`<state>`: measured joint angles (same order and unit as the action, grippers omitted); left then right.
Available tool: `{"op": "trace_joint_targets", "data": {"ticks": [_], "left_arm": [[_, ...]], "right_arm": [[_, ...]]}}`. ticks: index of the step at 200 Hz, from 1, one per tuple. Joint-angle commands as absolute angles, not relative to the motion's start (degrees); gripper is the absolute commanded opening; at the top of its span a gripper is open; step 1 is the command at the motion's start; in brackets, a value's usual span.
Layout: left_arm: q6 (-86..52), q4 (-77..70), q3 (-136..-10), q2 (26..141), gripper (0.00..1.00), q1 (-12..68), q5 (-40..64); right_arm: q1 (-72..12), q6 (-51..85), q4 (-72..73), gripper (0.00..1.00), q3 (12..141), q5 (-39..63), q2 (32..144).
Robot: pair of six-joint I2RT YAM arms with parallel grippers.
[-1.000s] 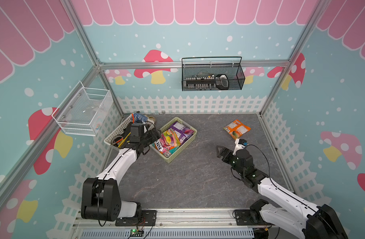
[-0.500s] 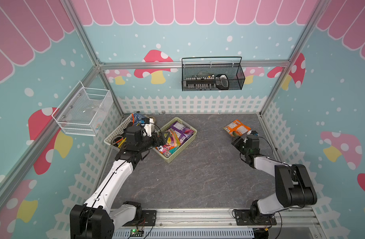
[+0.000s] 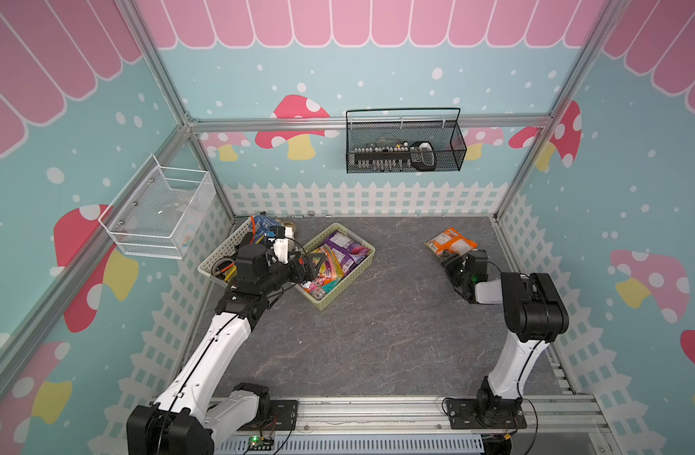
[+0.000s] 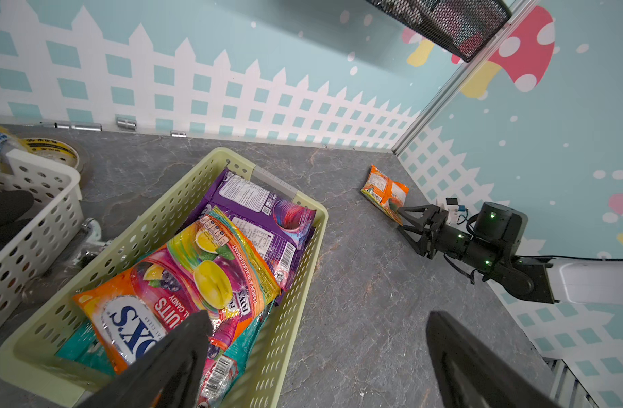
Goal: Put the candies in the basket
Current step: Pick up the candy at the center of the board.
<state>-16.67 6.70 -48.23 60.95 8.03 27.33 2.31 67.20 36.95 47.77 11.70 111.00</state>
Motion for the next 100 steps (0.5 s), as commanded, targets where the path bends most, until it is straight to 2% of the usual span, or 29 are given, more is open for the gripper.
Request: {"op": "trace_joint_targets", "data": {"ticks": [1,16,38,48,85,100], "left_arm": [[-15.82,5.09,-47.19,60.20,0.99,8.29,28.69],[-15.82,5.05,-47.23,60.28,0.99,8.35,28.67],[-15.69,4.81,-47.18,60.32,0.99,8.34,29.18],[-15.64,4.76,-47.06,60.09,0.99,8.35,28.82],[-16.25,4.44,-46.18,59.71,0.99,7.47,25.34],[-17.40,4.38,-46.29,61.14,0.99,5.92,27.47]], "right_arm": [[2.64,68.38,36.62,0.64,49.27,11.54,113.99],[2.82,68.37,36.96,0.62,50.04,11.35,115.60],[3.07,69.16,39.22,0.52,49.85,11.43,116.98],[3.16,69.28,40.63,0.43,49.51,11.61,117.19],[3.56,66.81,43.70,0.00,48.96,11.91,115.86],[3.67,65.33,43.92,0.00,48.77,12.84,114.74]]}}
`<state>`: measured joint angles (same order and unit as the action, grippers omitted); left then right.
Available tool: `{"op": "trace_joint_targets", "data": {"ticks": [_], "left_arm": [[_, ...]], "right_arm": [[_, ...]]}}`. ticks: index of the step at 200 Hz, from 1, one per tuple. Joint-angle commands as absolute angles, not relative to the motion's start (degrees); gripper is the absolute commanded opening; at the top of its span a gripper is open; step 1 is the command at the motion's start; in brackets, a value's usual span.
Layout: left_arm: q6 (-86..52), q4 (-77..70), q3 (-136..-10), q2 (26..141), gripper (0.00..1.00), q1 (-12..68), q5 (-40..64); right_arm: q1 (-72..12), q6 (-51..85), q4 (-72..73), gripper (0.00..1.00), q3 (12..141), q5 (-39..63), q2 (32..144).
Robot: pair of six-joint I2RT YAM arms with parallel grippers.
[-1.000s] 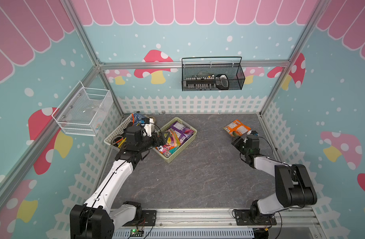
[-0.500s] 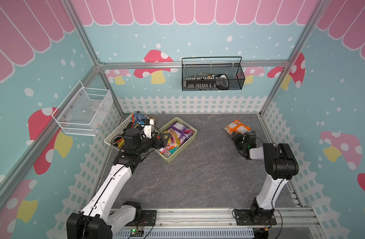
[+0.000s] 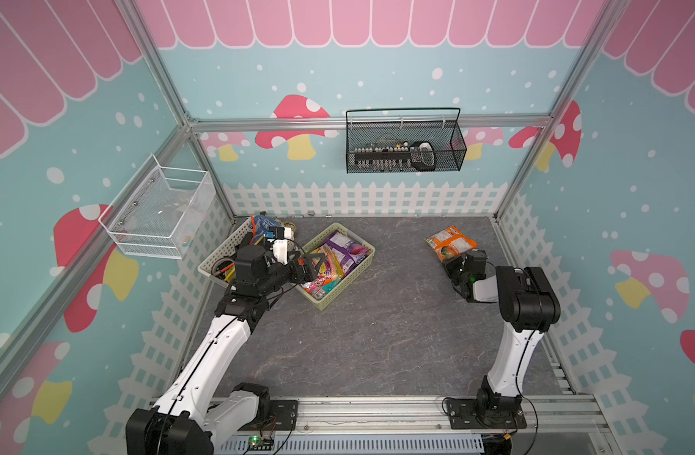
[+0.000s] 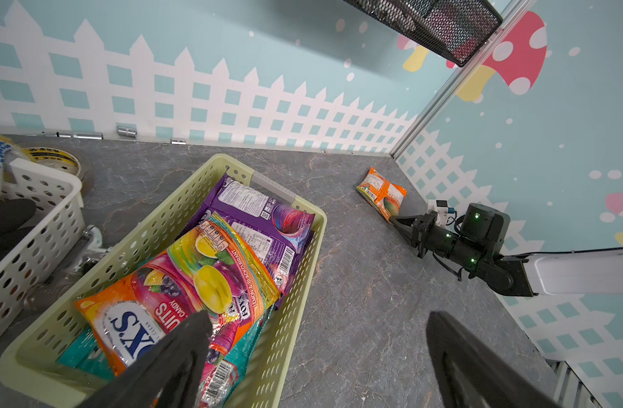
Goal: Put the candies in the basket
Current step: Pick up the candy at the center of the board.
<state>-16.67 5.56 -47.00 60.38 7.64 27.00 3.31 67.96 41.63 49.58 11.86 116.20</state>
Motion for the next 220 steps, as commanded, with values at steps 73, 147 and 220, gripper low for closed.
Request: {"op": "trace_joint_targets", "data": {"ticks": [73,147,220], "left_arm": [[-15.46,4.26,-45.09,60.41,0.95,7.29,22.58],[-7.87,-11.46,-36.41,59.15,0.68,33.97,16.96],[18.78,-35.33,-31.39,79.15,0.62,53.26,2.90]], "right_arm": [[3.36,59.01,44.98,0.00,37.98,20.30,102.78],[-2.72,46.98,21.85,0.00,28.71,24.35,78.21],[-15.29,48.60,4.95,0.00,27.38,25.14,59.39]]}}
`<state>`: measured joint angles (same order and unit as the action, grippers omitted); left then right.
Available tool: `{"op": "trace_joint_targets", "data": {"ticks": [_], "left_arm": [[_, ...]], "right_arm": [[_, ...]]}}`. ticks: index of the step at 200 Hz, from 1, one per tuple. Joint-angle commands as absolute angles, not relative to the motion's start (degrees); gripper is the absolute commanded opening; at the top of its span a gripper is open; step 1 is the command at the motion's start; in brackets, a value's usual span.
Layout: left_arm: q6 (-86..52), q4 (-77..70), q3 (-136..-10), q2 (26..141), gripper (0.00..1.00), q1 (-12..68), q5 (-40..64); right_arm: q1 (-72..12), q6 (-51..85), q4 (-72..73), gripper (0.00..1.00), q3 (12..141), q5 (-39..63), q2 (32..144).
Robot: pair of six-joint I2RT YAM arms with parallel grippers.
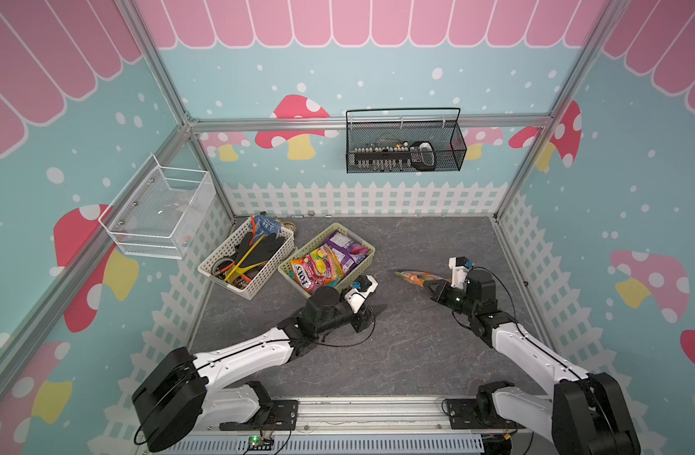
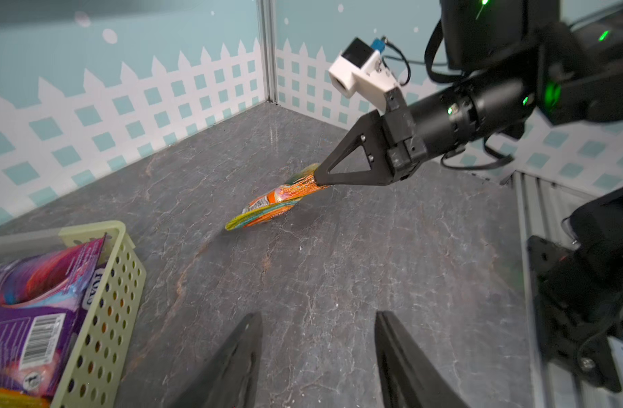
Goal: Put the candies in the basket
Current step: Pick up the candy at the center of the board.
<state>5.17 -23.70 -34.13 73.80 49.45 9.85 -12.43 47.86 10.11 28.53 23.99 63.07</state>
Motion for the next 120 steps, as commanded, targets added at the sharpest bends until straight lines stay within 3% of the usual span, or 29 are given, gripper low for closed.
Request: {"op": "trace_joint_targets", "data": {"ticks": [1,92,120], "left_arm": [[19.10,-35.68,-31.34,79.39,0.63,53.35,2.86],[32.65,-37.70,-35.27,88.79,0.73,55.11,-2.83],[33.74,-35.79,-36.96,90.08,0.62,55.11,-0.61]], "right_arm": [[-15.47,48.69,4.93,0.00,27.36,25.14,59.23],[-26.68,50.67,1.85,0.00,29.41,22.96,55.81],[-27.92,50.95,2.09,0.00,29.88,22.53,55.67]]}}
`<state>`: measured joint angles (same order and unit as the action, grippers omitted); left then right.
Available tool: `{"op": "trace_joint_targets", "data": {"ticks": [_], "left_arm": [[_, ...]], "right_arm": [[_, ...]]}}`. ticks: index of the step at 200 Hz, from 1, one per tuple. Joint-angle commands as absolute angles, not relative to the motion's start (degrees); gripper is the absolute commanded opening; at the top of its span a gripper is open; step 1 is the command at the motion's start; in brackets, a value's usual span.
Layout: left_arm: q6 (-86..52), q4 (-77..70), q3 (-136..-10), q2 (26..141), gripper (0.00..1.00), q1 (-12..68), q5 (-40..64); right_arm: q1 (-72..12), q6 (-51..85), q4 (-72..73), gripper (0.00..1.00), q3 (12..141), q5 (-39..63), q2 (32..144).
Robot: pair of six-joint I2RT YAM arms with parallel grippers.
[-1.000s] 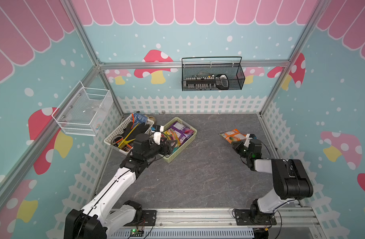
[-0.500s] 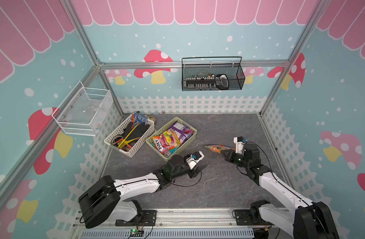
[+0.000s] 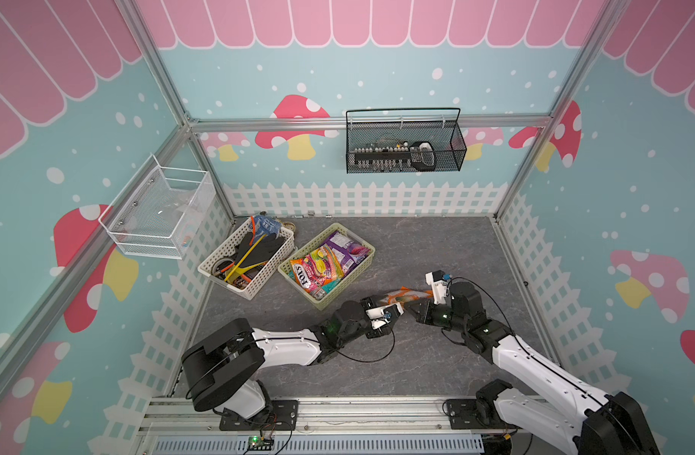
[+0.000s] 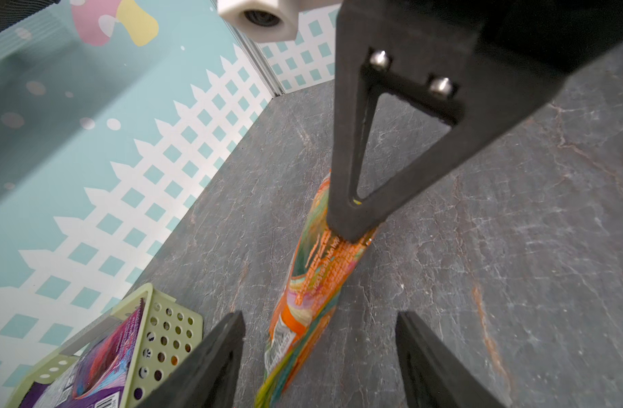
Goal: Put the candies in the basket
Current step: Pick up the candy at the center of the board.
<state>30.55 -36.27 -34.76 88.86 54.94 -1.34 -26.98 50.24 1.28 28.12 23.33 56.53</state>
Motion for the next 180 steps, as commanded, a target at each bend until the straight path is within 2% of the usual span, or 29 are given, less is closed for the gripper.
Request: {"op": "trace_joint_targets", "data": {"ticks": [1,46,89,99,115,130,153,161,180], "left_arm": [[33.83,-35.78,-36.98,90.13,0.61,55.11,-0.53],[34.70,-35.77,-38.27,92.23,0.47,55.05,-0.87],[35.02,-35.40,-39.41,93.90,0.44,54.46,-1.00],[35.31,-34.93,-39.72,94.13,0.38,54.41,-1.05],[35.44,-34.55,-39.82,93.92,0.14,54.34,-1.27],[34.84,-34.77,-39.36,93.26,0.00,54.08,-1.23],[33.62,-33.81,-39.59,92.28,0.00,53.66,-2.33],[32.63,-32.91,-40.17,91.88,0.00,53.61,-3.76],[28.65,-25.30,-43.95,90.41,0.00,53.37,-7.55]], "right_arm": [[-27.89,50.96,2.10,0.00,29.84,22.51,55.61],[-28.61,51.40,2.26,0.00,29.67,22.37,54.71],[-28.95,51.86,3.29,0.00,29.79,22.67,54.67],[-29.09,51.94,3.43,0.00,29.76,22.68,54.66],[-29.17,51.86,3.38,0.00,29.88,22.23,54.50],[-29.17,51.94,3.47,0.00,29.77,22.06,54.32],[-29.18,52.03,4.50,0.00,29.76,21.91,54.32],[-29.18,52.03,4.86,0.08,30.00,21.36,54.23],[-29.09,50.10,2.51,0.40,33.60,17.81,54.14]]}}
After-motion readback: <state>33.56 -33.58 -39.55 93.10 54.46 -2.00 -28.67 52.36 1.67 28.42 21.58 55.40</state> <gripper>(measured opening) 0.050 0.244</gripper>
